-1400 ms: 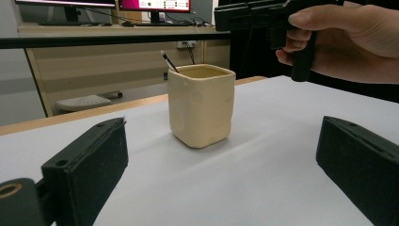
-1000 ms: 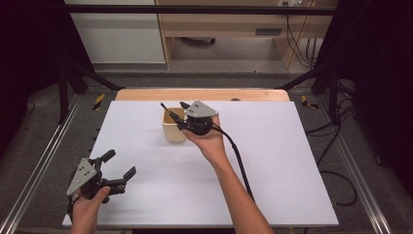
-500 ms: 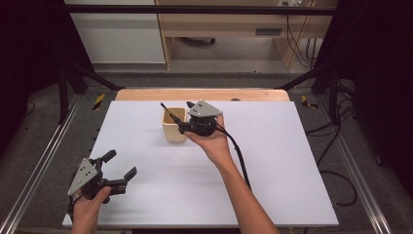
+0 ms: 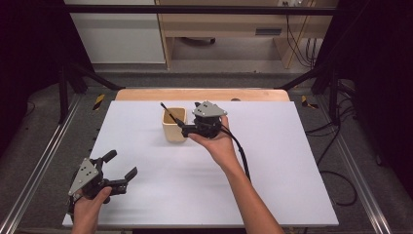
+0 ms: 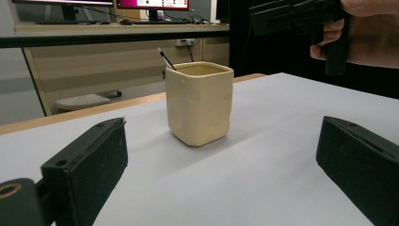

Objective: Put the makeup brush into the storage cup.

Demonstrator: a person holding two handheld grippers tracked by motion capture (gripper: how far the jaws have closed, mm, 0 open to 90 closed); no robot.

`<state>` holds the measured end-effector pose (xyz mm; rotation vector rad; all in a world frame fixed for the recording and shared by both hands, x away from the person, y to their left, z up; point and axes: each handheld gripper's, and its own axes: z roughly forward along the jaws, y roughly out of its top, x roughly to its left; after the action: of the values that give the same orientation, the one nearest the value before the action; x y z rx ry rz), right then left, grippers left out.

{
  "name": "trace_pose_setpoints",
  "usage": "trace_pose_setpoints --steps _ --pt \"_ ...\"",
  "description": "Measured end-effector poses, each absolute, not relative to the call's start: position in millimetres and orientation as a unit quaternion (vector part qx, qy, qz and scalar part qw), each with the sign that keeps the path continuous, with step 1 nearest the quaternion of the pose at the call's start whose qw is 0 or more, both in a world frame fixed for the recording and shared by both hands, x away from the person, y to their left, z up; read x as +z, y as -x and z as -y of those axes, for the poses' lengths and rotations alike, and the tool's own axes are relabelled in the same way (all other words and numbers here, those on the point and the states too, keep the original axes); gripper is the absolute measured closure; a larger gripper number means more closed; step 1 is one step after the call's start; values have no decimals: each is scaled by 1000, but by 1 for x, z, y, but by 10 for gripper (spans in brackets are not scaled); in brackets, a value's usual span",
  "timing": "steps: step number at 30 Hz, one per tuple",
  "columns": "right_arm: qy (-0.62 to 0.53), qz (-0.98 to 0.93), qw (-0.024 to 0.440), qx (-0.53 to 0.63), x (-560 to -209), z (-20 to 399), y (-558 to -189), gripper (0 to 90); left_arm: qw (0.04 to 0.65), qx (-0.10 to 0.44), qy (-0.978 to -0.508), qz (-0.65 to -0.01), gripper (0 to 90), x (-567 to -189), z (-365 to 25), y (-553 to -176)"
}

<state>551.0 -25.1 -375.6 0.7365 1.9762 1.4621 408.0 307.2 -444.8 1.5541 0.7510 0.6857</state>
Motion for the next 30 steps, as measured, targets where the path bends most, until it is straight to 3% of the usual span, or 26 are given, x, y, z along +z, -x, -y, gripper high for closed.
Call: trace_pose_setpoints --steps 12,30 --pt "-307 -737 264 541 -377 36 -549 77 599 295 -671 -323 23 -445 -306 -408" --pt "-329 -734 254 537 -376 55 -544 71 598 296 -672 -322 22 -445 -306 -408"
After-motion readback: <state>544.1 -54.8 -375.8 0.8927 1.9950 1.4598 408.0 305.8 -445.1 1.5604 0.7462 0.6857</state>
